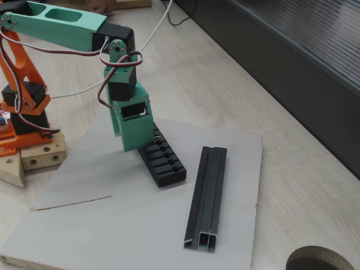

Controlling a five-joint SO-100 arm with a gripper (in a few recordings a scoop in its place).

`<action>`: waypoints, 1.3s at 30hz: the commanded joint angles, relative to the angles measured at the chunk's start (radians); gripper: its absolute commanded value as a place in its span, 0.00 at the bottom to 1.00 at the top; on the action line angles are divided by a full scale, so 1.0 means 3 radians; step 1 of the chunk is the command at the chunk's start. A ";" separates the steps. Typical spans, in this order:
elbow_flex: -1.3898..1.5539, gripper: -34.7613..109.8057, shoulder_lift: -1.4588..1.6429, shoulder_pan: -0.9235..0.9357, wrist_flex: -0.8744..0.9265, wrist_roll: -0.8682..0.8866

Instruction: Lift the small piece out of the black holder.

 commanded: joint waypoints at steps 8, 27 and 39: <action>0.0015 0.53 -0.0153 -0.0051 0.0020 0.0072; 0.0015 0.39 -0.0097 -0.0051 0.0020 0.0077; 0.0010 0.39 -0.0092 -0.0046 0.0020 0.0082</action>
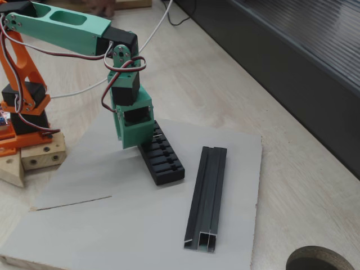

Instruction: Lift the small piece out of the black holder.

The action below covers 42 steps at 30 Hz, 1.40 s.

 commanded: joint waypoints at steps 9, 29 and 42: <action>0.0010 0.39 0.0087 -0.0046 0.0046 0.0061; 0.0005 0.31 0.0092 -0.0046 0.0041 0.0061; 0.0000 0.31 0.0542 -0.0041 0.0051 0.0087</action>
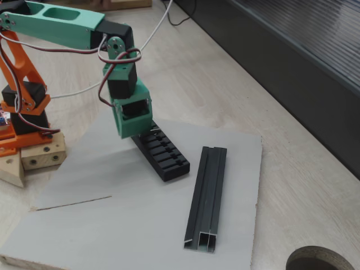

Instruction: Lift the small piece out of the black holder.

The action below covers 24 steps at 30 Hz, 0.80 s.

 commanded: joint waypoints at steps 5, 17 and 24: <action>0.0010 0.31 0.0562 -0.0041 0.0031 0.0082; 0.0010 0.31 0.1539 0.0450 0.0036 0.0061; 0.0015 0.31 0.1984 0.0721 0.0031 0.0066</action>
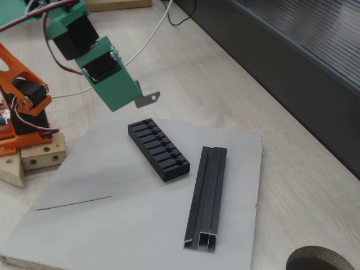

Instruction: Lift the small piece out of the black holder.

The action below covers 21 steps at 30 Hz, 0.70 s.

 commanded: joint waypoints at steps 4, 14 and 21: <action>-0.0015 0.31 0.0348 0.0051 0.0031 0.0061; -0.0020 0.31 0.0481 0.0419 0.0026 0.0061; -0.0020 0.31 0.0481 0.0435 0.0026 0.0061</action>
